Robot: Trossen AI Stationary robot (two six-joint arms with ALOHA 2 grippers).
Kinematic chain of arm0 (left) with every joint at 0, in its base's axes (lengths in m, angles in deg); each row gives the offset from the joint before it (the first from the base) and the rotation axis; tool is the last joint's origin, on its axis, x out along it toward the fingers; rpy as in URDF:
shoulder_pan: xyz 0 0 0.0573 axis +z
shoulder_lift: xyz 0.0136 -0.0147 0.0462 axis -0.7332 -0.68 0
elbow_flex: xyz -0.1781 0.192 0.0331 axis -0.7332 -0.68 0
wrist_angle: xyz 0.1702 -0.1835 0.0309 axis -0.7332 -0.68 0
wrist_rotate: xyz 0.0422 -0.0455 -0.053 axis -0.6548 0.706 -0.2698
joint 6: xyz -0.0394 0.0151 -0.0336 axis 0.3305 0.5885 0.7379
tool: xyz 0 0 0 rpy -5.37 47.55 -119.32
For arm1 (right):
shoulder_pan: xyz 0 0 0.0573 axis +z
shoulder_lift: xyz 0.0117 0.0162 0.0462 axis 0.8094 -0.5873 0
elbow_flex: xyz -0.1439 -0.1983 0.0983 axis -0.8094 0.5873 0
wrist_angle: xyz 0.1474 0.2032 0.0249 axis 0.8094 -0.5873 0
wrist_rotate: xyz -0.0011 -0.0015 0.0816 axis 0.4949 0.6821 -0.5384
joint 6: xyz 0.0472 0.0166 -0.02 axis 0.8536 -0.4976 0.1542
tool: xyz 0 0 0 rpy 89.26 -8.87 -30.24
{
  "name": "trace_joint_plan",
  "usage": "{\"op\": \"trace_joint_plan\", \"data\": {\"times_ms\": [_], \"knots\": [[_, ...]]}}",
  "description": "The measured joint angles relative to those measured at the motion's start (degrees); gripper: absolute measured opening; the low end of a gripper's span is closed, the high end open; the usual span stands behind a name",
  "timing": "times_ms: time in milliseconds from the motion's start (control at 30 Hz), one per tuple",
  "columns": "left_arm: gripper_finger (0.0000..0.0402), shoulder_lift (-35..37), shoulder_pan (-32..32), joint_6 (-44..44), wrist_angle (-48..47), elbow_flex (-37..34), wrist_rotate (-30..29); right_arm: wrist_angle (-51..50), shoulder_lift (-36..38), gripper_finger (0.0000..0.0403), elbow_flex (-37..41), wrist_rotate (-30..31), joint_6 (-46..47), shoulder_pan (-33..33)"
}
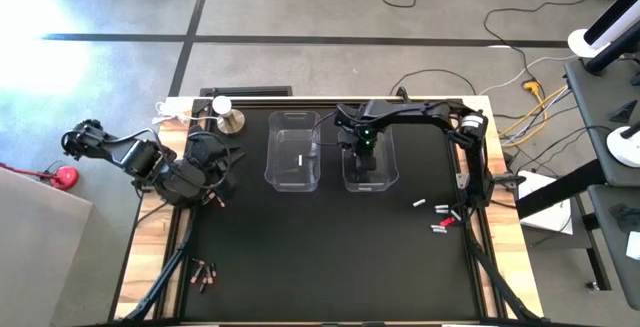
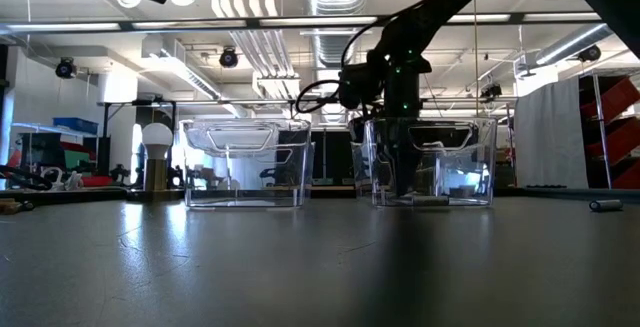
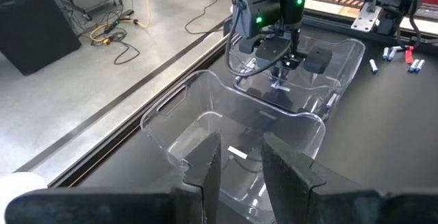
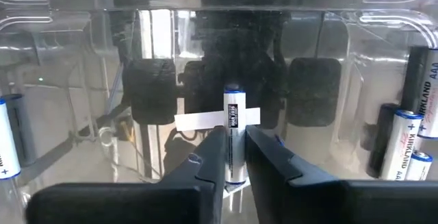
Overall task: Sort batteries
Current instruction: Put the white battery into the right transparent bin
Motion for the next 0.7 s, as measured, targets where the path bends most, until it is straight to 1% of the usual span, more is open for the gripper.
{"op": "trace_joint_plan", "data": {"times_ms": [200, 400, 533, 700], "knots": [[0.0087, 0.0, 0.0, 0.0, -0.8, -0.04, 0.01, -0.71, 0.13, 0.0096, -0.73, 0.03, 2.26, 0.02], [0.0087, 0.0, 0.0, 0.0, -1.6, -0.07, 0.0, -7.89, 1.48, 0.0122, -6.7, 0.11, 6.42, 0.02], [0.0087, 0.0, 0.0, 0.0, -1.66, -0.07, -0.01, -12.61, 5.28, 0.013, -9.81, 0.39, 11.25, 0.3], [0.0087, -0.39, 0.0, -0.17, -1.57, -0.07, -0.06, -14.52, 14.31, 0.0128, -8.74, 0.25, 12.06, 3.41]]}}
